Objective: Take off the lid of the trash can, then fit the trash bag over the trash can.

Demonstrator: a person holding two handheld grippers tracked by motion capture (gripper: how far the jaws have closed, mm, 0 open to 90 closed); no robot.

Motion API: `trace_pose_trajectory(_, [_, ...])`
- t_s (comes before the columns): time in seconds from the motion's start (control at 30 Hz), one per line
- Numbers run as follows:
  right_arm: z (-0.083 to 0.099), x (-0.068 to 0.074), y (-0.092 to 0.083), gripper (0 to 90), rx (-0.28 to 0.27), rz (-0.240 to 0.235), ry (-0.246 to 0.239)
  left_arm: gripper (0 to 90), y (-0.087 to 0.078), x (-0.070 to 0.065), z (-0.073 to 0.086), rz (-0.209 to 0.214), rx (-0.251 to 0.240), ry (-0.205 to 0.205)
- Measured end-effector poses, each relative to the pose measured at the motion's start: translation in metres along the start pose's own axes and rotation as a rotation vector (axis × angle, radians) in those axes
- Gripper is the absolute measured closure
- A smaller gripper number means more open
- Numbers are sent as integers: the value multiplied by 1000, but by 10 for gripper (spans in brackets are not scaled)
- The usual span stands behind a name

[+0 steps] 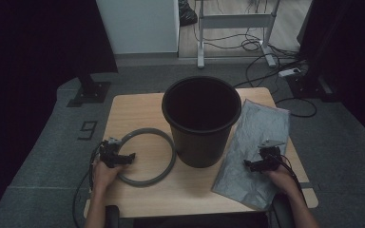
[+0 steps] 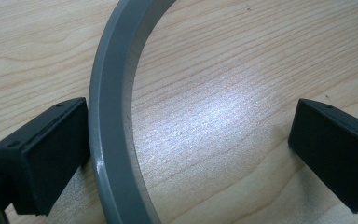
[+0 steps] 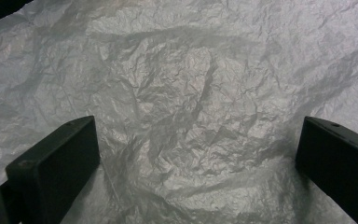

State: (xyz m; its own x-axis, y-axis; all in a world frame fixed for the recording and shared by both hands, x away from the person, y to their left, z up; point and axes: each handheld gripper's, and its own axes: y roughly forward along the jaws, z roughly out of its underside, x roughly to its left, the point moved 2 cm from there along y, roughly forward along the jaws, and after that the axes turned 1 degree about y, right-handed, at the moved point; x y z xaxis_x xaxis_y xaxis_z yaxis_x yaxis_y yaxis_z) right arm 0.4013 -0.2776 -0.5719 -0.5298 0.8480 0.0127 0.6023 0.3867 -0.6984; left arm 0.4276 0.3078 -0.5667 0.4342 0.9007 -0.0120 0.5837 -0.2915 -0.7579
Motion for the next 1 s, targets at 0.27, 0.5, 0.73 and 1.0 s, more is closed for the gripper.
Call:
trace_pose_trajectory(0.27, [0,0,0,0,1,-5,-6,0,0,-1,0,-7,-1,-8])
trace_pose_trajectory(0.5, [-10,-2,-6,25,28,-24,-4,0,0,-1,0,-9,-1,-11])
trace_pose_trajectory(0.73, [-14,7,-28,144,47,-171,-93,0,0,-1,0,-12,-1,-14])
trace_pose_trajectory(1.0, [-3,22,-30,214,123,-264,-249,0,0,-1,0,-14,-1,-16])
